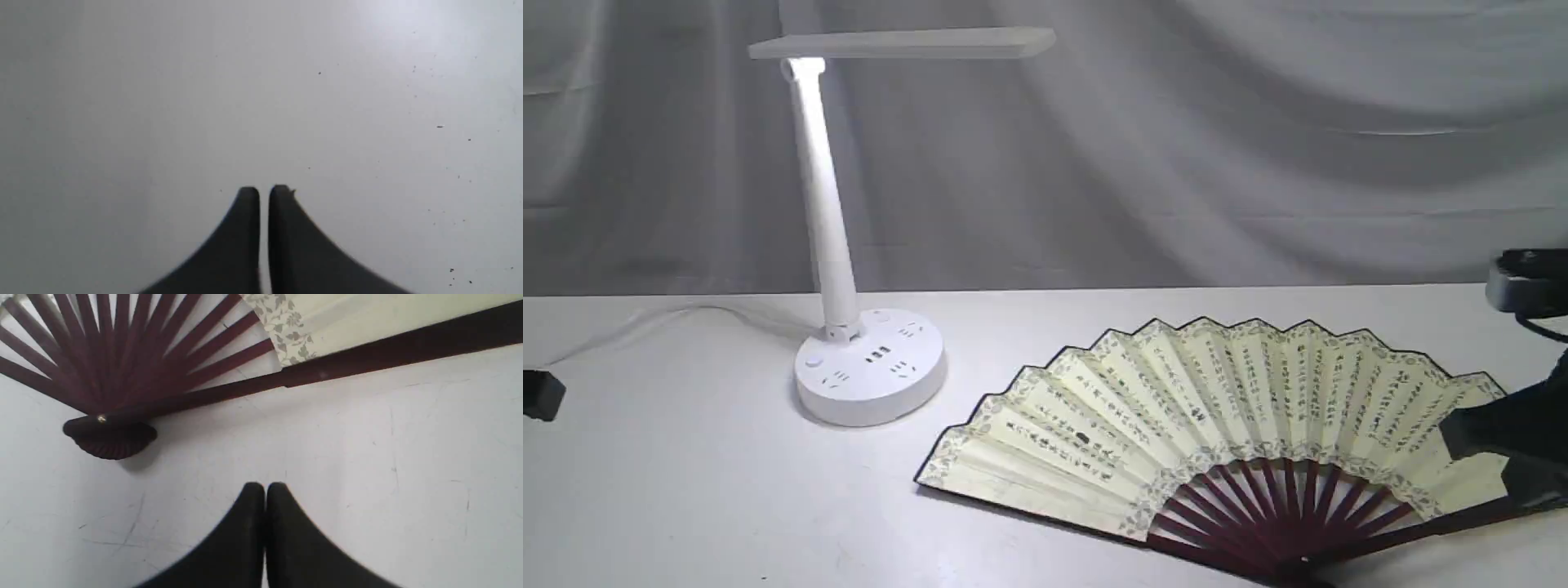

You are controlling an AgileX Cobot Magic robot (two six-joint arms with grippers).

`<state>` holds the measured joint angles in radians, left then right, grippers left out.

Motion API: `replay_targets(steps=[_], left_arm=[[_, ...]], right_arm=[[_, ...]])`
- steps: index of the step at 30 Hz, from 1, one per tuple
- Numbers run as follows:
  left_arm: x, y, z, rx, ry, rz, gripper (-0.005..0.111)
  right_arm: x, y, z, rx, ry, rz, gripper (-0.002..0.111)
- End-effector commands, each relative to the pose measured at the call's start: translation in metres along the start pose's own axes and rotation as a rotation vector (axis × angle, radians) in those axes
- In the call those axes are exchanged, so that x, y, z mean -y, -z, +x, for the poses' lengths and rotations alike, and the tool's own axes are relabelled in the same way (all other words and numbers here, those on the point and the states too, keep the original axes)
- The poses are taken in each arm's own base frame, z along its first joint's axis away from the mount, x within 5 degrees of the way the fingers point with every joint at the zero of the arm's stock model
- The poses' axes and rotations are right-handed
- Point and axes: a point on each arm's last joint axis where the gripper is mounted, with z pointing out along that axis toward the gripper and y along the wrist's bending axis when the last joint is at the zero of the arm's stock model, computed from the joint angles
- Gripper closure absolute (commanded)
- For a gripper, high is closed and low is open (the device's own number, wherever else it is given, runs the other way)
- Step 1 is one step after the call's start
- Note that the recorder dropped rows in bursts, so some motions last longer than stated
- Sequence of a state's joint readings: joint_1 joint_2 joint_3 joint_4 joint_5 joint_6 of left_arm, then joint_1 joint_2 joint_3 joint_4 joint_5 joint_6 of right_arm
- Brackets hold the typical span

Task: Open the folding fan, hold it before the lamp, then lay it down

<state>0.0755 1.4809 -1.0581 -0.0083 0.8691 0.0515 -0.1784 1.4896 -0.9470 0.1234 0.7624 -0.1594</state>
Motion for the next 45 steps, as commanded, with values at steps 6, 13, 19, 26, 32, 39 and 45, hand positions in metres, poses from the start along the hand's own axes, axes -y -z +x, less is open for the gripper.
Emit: replay_targets(steps=[6, 13, 19, 26, 32, 39, 45], left_arm=[[0.001, 0.062, 0.011, 0.185, -0.003, -0.002, 0.107], [0.019, 0.108, 0.032, 0.331, -0.099, 0.006, 0.107], [0.027, 0.149, 0.057, 0.46, -0.112, 0.056, 0.107], [0.021, 0.209, 0.11, 0.703, -0.106, 0.057, 0.107], [0.016, 0.247, 0.167, 0.902, -0.1, 0.059, 0.107], [0.006, 0.267, 0.237, 1.032, -0.096, 0.011, 0.107], [-0.001, 0.275, 0.288, 1.189, -0.081, -0.022, 0.107]], right_arm=[[-0.008, 0.054, 0.012, 0.111, -0.002, -0.014, 0.108], [-0.013, 0.088, 0.024, 0.205, 0.001, -0.02, 0.108], [-0.016, 0.128, 0.042, 0.331, 0.047, 0.011, 0.108], [-0.018, 0.181, 0.078, 0.537, 0.089, 0.082, 0.108], [-0.023, 0.218, 0.117, 0.711, 0.105, 0.112, 0.108], [-0.028, 0.248, 0.166, 0.874, 0.121, 0.143, 0.108], [-0.029, 0.256, 0.209, 0.9, 0.128, 0.182, 0.108]])
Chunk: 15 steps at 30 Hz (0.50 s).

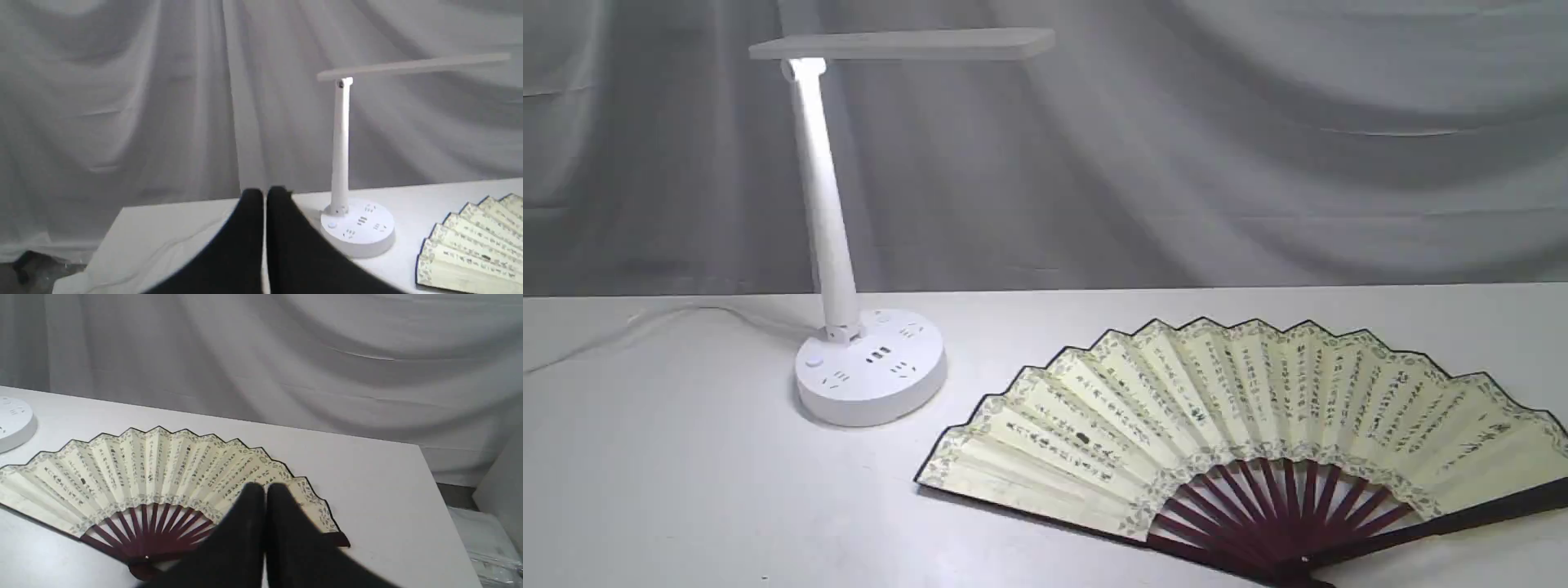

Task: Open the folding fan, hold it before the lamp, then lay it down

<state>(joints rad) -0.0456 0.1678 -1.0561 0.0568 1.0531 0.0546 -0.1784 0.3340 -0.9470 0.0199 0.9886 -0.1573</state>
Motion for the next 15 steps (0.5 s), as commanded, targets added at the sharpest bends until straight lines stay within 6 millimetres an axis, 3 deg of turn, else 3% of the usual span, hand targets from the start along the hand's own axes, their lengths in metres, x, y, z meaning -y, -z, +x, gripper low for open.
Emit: replay_targets(steps=[1, 5, 12, 15], left_arm=[[-0.001, 0.025, 0.01, 0.08, 0.002, -0.008, 0.107], [-0.002, 0.046, 0.02, 0.152, 0.007, -0.014, 0.107], [0.0, 0.044, 0.027, 0.07, 0.006, 0.009, 0.107], [0.001, 0.034, 0.028, 0.101, 0.006, 0.012, 0.107]], right_arm=[[-0.001, 0.02, 0.014, -0.013, 0.018, 0.011, 0.108], [-0.003, 0.044, 0.029, 0.029, 0.018, 0.017, 0.108], [-0.003, 0.081, 0.056, 0.123, 0.027, 0.081, 0.108], [-0.003, 0.081, 0.057, 0.111, 0.027, 0.088, 0.108]])
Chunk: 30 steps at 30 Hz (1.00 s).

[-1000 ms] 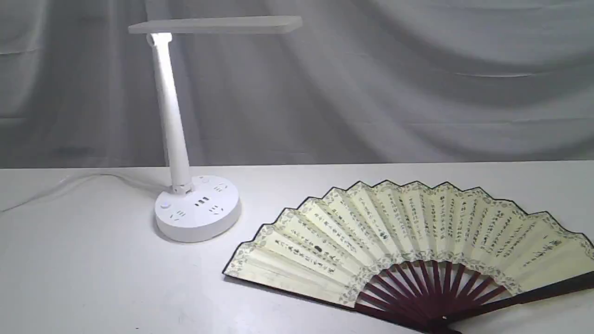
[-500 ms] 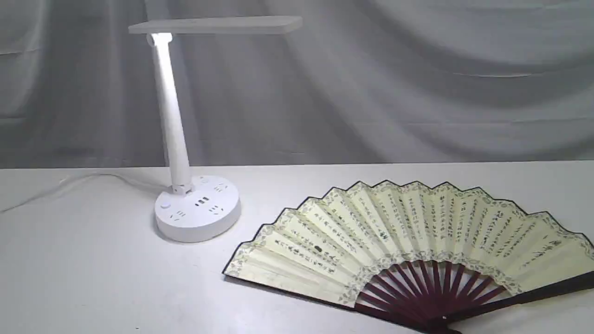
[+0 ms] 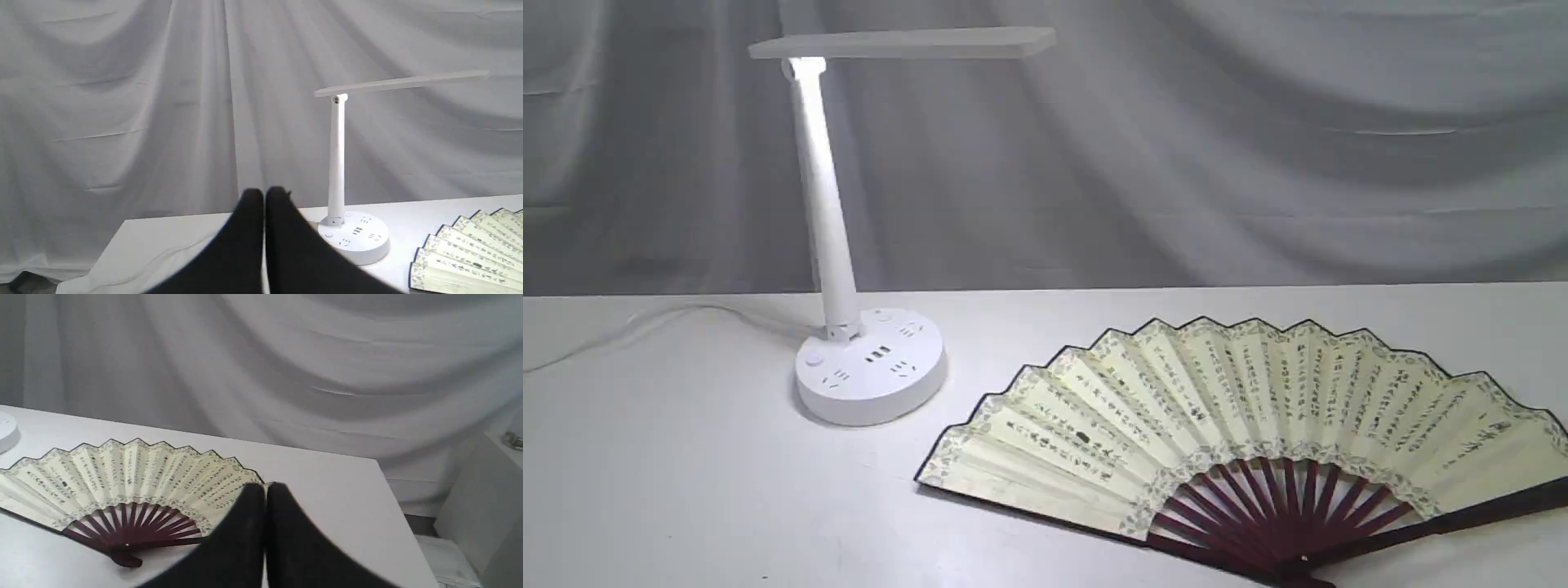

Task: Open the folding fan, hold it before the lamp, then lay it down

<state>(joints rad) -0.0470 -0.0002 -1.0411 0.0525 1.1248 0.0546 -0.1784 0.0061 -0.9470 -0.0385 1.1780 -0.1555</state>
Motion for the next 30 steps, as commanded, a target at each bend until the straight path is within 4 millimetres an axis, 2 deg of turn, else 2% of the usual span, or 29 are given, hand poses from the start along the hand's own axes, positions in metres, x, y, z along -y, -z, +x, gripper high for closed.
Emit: replay_targets(steps=[1, 7, 10, 13, 15, 20, 24, 27, 29, 30], left_arm=[[0.001, -0.011, 0.002, 0.021, -0.002, 0.015, 0.107], [0.004, -0.035, 0.01, 0.068, -0.002, 0.017, 0.107], [0.006, -0.056, 0.018, 0.13, -0.004, 0.016, 0.107], [0.009, -0.079, 0.032, 0.188, 0.008, 0.022, 0.107], [0.012, -0.096, 0.048, 0.203, 0.019, 0.032, 0.107], [0.018, -0.128, 0.092, 0.198, 0.03, 0.039, 0.107], [0.021, -0.145, 0.13, 0.166, 0.029, 0.041, 0.107], [0.024, -0.153, 0.156, 0.148, 0.029, 0.042, 0.107], [0.025, -0.157, 0.173, 0.115, 0.028, 0.044, 0.107], [0.026, -0.159, 0.183, 0.09, 0.027, 0.046, 0.107]], right_arm=[[0.002, 0.001, 0.005, -0.034, 0.006, 0.013, 0.108], [-0.001, -0.012, -0.001, 0.073, -0.008, -0.003, 0.108], [-0.002, -0.03, 0.0, 0.152, -0.042, 0.006, 0.108], [-0.006, -0.055, 0.01, 0.186, -0.103, -0.01, 0.108], [-0.011, -0.079, 0.026, 0.196, -0.151, -0.029, 0.108], [-0.021, -0.124, 0.067, 0.264, -0.2, -0.034, 0.108], [-0.027, -0.147, 0.103, 0.281, -0.201, -0.023, 0.108], [-0.033, -0.16, 0.137, 0.188, -0.2, -0.03, 0.108], [-0.034, -0.162, 0.144, 0.161, -0.2, -0.032, 0.108], [-0.036, -0.162, 0.15, 0.085, -0.178, -0.038, 0.108]])
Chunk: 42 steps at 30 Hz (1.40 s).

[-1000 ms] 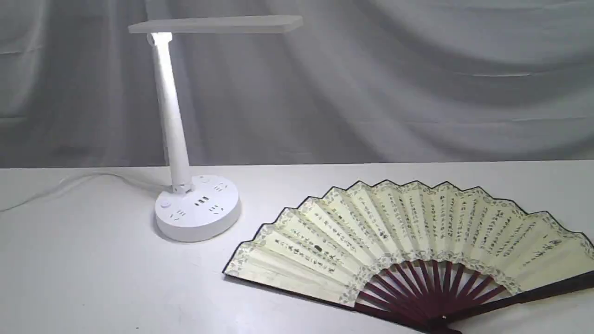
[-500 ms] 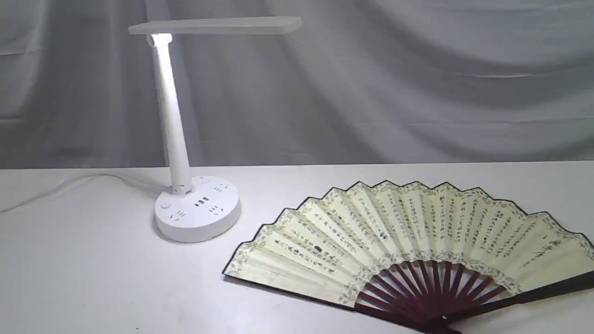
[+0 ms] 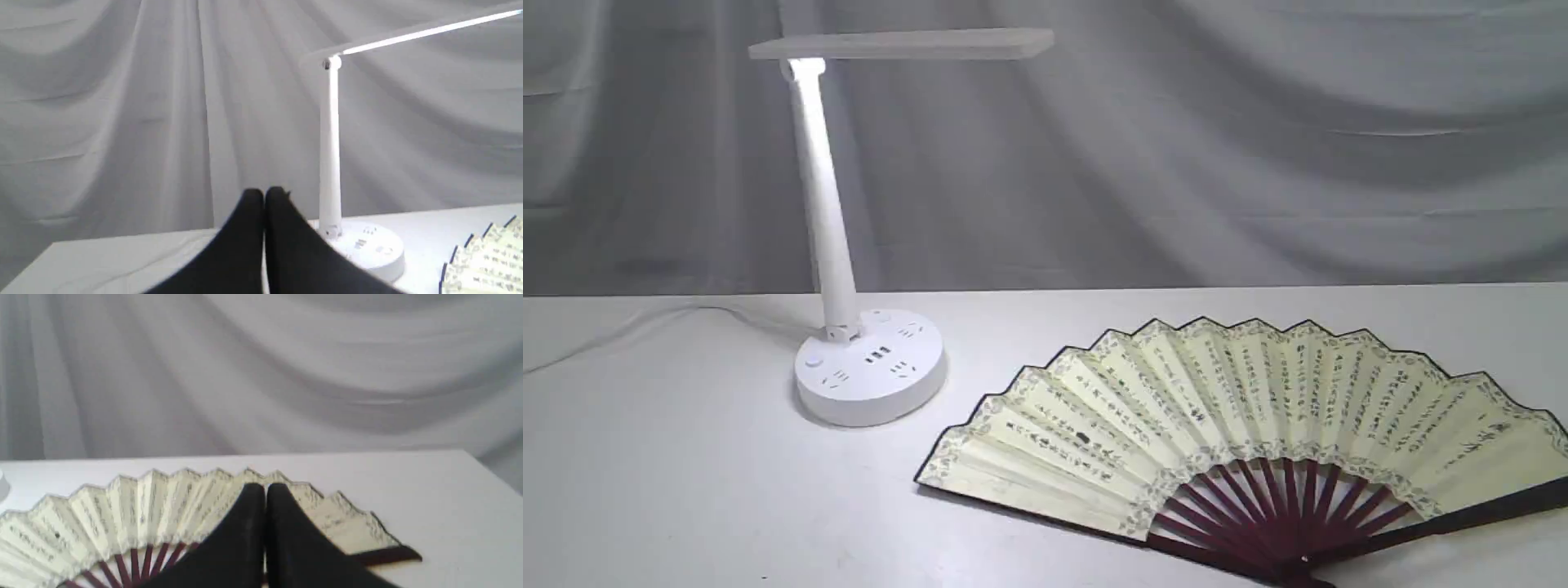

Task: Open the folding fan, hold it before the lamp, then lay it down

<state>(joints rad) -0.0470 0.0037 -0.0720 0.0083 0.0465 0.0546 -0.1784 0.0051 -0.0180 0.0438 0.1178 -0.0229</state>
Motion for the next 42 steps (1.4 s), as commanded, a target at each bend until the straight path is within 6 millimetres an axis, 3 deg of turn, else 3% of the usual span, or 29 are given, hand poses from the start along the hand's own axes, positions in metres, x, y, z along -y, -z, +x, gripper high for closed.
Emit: replay_targets(steps=[1, 3, 6, 13, 42], left_arm=[[0.001, -0.001, 0.019, -0.01, 0.011, 0.005, 0.107], [0.002, -0.001, 0.027, -0.098, -0.005, 0.01, 0.107], [0.002, 0.0, 0.032, -0.157, -0.038, 0.012, 0.107], [0.003, 0.0, 0.032, -0.159, 0.082, 0.011, 0.107], [0.003, 0.0, 0.033, -0.16, 0.081, 0.011, 0.107]], right_arm=[[0.0, 0.0, 0.011, -0.073, 0.08, 0.0, 0.108], [0.001, 0.0, 0.01, -0.055, 0.173, 0.005, 0.108], [0.001, 0.0, 0.007, -0.027, 0.176, 0.006, 0.108], [0.0, 0.0, 0.01, -0.058, 0.086, -0.006, 0.108], [0.0, 0.0, 0.01, -0.063, 0.085, -0.007, 0.108]])
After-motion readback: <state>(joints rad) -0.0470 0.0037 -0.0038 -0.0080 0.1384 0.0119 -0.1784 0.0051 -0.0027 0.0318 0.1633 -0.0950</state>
